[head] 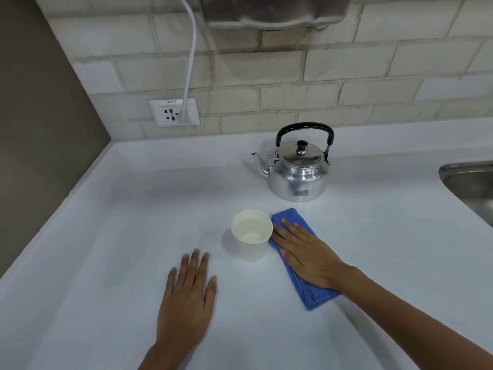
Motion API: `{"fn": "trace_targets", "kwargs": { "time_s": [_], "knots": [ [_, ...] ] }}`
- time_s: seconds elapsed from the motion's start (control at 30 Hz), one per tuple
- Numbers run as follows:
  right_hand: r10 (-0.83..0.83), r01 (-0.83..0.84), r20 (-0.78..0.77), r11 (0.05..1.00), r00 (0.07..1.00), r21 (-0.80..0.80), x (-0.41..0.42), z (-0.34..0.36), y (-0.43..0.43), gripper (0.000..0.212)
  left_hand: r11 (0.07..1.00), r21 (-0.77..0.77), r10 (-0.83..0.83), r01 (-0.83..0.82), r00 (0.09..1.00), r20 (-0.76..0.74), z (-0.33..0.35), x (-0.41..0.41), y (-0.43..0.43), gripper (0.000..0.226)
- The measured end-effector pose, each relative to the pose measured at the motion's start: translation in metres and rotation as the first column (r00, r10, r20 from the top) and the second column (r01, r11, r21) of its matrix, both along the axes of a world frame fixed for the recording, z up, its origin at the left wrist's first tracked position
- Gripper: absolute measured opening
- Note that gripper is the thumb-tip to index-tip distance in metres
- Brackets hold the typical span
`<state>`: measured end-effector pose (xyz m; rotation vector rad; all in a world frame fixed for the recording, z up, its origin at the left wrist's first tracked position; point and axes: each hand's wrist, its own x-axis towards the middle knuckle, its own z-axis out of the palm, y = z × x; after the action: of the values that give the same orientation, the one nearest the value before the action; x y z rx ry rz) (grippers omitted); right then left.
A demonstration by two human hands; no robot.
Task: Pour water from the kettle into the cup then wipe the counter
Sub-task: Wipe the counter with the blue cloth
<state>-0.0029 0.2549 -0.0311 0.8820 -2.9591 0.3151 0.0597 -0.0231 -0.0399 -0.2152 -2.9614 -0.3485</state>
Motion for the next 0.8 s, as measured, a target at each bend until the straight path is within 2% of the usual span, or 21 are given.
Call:
{"fn": "trace_targets", "kwargs": {
  "time_s": [0.1, 0.17, 0.27, 0.33, 0.4, 0.47, 0.57, 0.67, 0.73, 0.8],
  "knots": [
    [-0.069, 0.069, 0.038, 0.998, 0.997, 0.004, 0.014, 0.002, 0.042, 0.048, 1.0, 0.004, 0.02, -0.021, 1.0, 0.016, -0.004, -0.001, -0.001, 0.073],
    [-0.213, 0.213, 0.051, 0.977, 0.976, 0.006, 0.008, 0.006, 0.066, 0.049, 1.0, -0.014, 0.028, -0.028, 0.999, 0.031, -0.004, -0.001, -0.001, 0.074],
    [-0.461, 0.46, 0.063, 0.887, 0.885, 0.038, -0.004, 0.009, 0.068, 0.049, 0.999, -0.037, 0.026, -0.025, 0.999, 0.038, -0.004, -0.001, 0.001, 0.083],
    [-0.553, 0.55, 0.047, 0.832, 0.832, 0.074, -0.004, 0.009, 0.051, 0.049, 0.999, -0.039, 0.013, -0.012, 0.999, 0.031, -0.002, -0.002, 0.003, 0.088],
    [-0.577, 0.574, 0.041, 0.816, 0.816, 0.067, 0.006, 0.009, 0.029, 0.05, 0.999, -0.046, 0.004, -0.002, 0.999, 0.044, 0.0, -0.001, 0.003, 0.09],
    [-0.546, 0.545, 0.033, 0.838, 0.837, 0.026, 0.027, 0.007, 0.006, 0.051, 0.999, -0.05, 0.001, 0.002, 0.999, 0.05, 0.001, -0.001, 0.003, 0.087],
    [-0.403, 0.403, 0.016, 0.915, 0.915, -0.017, 0.077, 0.0, -0.019, 0.052, 0.999, -0.034, 0.0, 0.002, 0.998, 0.06, -0.002, 0.0, 0.002, 0.073],
    [-0.313, 0.313, 0.013, 0.949, 0.95, -0.04, 0.102, 0.0, -0.006, 0.051, 0.999, -0.032, -0.01, 0.012, 0.998, 0.067, -0.002, 0.0, 0.0, 0.075],
    [-0.346, 0.346, 0.008, 0.938, 0.938, 0.0, 0.095, 0.003, 0.017, 0.051, 0.999, -0.031, -0.014, 0.016, 0.998, 0.057, -0.001, 0.0, 0.0, 0.08],
    [-0.468, 0.467, 0.004, 0.884, 0.884, 0.018, 0.08, 0.004, 0.039, 0.051, 0.999, -0.036, -0.007, 0.009, 0.998, 0.056, -0.001, 0.0, 0.0, 0.075]
  ]
}}
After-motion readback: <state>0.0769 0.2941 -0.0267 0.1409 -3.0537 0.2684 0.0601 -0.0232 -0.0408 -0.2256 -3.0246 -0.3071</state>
